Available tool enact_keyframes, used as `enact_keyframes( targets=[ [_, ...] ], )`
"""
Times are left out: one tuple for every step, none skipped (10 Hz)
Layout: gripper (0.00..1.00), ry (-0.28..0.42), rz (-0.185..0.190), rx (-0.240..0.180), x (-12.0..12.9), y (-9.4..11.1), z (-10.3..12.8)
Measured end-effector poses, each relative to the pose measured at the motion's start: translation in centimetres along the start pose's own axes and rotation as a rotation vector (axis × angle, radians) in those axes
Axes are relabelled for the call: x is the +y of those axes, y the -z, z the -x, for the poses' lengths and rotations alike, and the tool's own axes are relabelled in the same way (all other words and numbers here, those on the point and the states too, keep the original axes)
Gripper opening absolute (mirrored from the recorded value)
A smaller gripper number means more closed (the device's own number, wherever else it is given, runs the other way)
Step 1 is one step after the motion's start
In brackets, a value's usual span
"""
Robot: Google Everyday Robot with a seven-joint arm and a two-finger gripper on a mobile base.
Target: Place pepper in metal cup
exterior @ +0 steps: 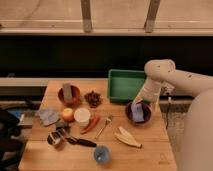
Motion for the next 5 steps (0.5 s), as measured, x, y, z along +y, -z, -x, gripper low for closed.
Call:
enact_keyframes(
  targets=[
    [0.74,0.015,0.000,-0.004,0.7,0.1,-0.1],
    [0.74,0.031,0.004,-0.009,1.3,0.3,-0.2],
    [0.74,0.049,0.010,-0.015,2.0,0.7,-0.4],
    [0.74,0.071,0.022,-0.022,3.3,1.1,-0.5],
    [0.74,0.105,0.044,-0.026,4.9,1.5,-0.9]
  ],
)
